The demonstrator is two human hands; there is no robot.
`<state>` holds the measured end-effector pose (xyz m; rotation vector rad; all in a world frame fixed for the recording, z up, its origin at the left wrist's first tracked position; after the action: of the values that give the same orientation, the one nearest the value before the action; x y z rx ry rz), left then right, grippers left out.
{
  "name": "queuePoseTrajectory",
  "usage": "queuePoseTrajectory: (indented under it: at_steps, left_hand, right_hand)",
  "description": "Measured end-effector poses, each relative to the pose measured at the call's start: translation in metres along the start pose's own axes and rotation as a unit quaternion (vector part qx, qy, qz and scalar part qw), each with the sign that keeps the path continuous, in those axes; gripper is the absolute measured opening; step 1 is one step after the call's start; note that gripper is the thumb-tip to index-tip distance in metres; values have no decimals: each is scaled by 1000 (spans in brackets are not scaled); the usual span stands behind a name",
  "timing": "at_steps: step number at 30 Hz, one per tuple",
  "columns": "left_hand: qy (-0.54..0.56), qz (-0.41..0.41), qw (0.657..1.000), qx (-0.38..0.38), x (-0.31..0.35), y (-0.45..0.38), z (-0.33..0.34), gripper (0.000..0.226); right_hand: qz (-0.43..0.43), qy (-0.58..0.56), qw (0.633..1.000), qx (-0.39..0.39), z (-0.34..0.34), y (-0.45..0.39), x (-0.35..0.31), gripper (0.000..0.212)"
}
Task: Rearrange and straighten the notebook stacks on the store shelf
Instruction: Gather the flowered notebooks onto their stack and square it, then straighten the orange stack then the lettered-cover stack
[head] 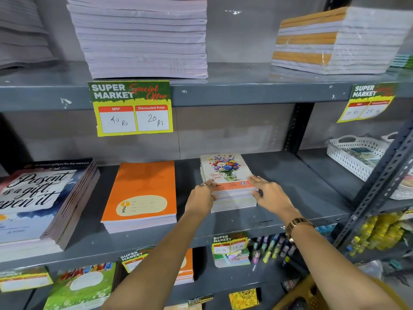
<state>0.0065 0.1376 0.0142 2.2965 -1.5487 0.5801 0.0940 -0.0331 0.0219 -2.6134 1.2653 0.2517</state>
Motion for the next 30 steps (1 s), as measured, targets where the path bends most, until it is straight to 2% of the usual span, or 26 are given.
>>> queuePoseTrajectory:
  at_steps: [3, 7, 11, 16, 22, 26, 28, 30]
  left_hand:
    - [-14, 39, 999, 13, 1, 7, -6, 64]
    - [-17, 12, 997, 72, -23, 13, -36, 72]
    - [-15, 0, 993, 116, -56, 25, -70, 61]
    - [-23, -26, 992, 122, -103, 42, -94, 54]
    - [-59, -32, 991, 115, -150, 64, -107, 54]
    - [-127, -6, 989, 70, -174, 76, -104, 55]
    - [-160, 10, 986, 46, -189, 82, -99, 65]
    - [-171, 16, 985, 28, -203, 85, -93, 60]
  right_hand:
    - [-5, -7, 999, 38, -5, 5, -8, 52]
    - [-33, -6, 996, 87, -12, 4, -37, 54]
    - [-88, 30, 989, 112, -5, -1, -83, 63]
    - [-161, 38, 982, 96, 14, -6, -151, 52]
    - [-203, 8, 978, 49, 44, -12, -212, 57]
    - [-224, 23, 974, -1, 67, -11, -239, 70]
    - [-220, 27, 975, -28, 77, -10, -246, 64]
    - [-215, 33, 975, -47, 85, -10, -250, 57]
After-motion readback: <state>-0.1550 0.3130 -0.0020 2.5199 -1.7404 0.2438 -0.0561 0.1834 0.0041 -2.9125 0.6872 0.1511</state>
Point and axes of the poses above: each hand's wrist, its own y-axis away from the middle knuckle, its own z-axis out of the palm, x = y × z, the point moved 7 cm from there along -y, towards the middle knuckle, and after that the axes turned 3 degrees about -z, right-handed, at the moved point
